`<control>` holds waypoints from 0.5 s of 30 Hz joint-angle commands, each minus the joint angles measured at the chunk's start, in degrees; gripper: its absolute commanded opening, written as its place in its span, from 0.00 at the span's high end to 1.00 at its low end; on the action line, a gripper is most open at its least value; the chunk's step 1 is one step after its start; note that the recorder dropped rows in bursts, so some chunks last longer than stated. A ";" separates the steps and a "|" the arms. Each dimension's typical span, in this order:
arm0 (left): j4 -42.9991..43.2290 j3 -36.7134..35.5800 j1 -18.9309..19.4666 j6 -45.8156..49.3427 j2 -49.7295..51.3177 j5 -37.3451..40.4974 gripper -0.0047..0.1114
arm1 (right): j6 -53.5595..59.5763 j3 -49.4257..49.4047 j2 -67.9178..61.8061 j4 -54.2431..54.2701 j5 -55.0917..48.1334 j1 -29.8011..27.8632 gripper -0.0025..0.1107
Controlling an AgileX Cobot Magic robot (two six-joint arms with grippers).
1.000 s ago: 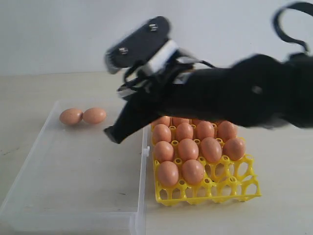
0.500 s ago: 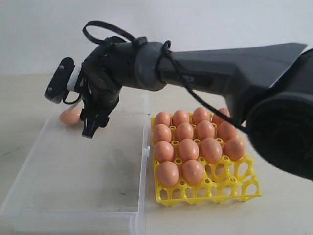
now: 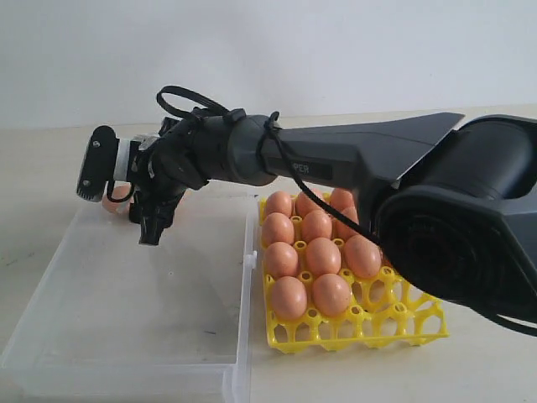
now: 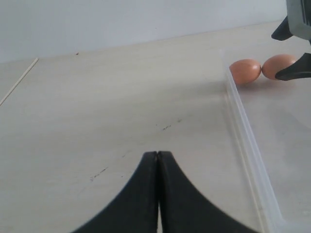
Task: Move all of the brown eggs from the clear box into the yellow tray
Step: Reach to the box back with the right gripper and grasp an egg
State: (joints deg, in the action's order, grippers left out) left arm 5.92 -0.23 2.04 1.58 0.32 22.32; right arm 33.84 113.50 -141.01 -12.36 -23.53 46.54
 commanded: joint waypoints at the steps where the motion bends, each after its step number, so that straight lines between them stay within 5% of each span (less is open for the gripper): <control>1: -0.14 0.23 -0.43 -0.24 -0.32 -0.52 0.96 | 0.39 0.68 -1.06 0.48 1.84 -0.97 0.38; 13: -0.14 0.23 -0.43 -0.24 -0.32 -0.52 0.96 | 0.48 0.68 -4.42 1.96 8.82 -2.51 0.39; 15: -0.14 0.23 -0.43 -0.24 -0.32 -0.52 0.96 | 0.48 0.68 -4.51 1.96 6.70 -2.88 0.48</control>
State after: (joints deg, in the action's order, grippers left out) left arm 5.92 -0.23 2.04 1.58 0.32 22.32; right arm 34.09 113.84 -145.17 -10.38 -16.31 44.48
